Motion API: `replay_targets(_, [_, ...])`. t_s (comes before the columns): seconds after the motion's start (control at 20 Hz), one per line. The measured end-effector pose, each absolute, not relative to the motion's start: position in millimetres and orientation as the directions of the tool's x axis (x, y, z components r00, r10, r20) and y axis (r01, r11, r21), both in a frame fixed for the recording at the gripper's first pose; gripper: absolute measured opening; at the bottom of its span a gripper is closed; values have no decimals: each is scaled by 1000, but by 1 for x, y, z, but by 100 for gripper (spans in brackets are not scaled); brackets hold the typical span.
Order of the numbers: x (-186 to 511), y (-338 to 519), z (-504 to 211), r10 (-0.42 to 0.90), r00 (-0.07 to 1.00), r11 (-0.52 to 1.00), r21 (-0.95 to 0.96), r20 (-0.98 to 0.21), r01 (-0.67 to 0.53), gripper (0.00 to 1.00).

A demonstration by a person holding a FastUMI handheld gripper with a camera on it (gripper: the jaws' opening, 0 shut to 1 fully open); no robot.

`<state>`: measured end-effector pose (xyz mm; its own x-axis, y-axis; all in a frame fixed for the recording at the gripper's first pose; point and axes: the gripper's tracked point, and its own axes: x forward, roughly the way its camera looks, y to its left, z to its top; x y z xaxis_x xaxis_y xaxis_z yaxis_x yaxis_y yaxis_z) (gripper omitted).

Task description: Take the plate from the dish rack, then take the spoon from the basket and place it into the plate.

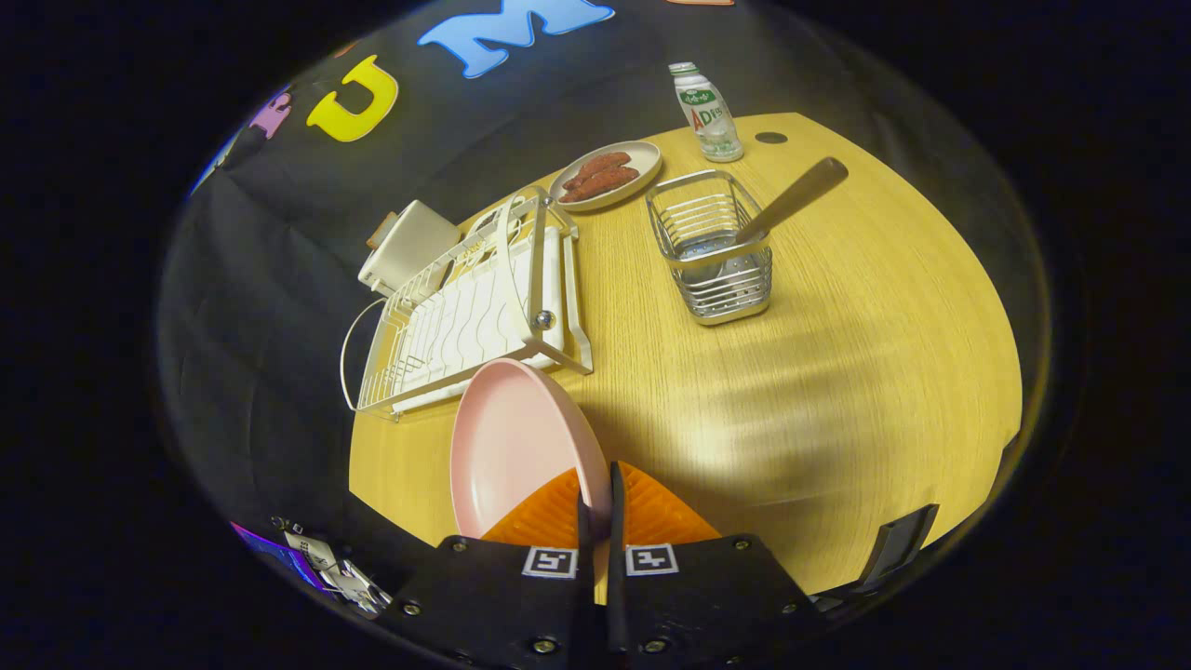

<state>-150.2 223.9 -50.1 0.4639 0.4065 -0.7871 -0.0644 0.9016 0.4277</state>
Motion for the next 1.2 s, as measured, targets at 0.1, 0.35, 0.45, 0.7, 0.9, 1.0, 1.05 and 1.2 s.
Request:
replay_targets(0.1, [-148, 225, -59, 416, 457, 896, 441, -786, -56, 5])
replay_targets(0.35, [-148, 237, -76, 475, 423, 860, 508, -772, -38, 5])
replay_targets(0.45, [-147, 237, -85, 473, 409, 863, 504, -780, -37, 5])
replay_targets(0.7, [-144, 228, -91, 444, 433, 886, 458, -785, -79, 10])
replay_targets(0.9, [-138, 214, -79, 395, 498, 913, 391, -772, -117, 14])
replay_targets(1.0, [-131, 198, -66, 342, 563, 938, 313, -753, -151, 25])
replay_targets(1.05, [-127, 193, -53, 318, 608, 947, 271, -728, -172, 28])
replay_targets(1.2, [-115, 168, -19, 227, 730, 974, 135, -645, -183, 28])
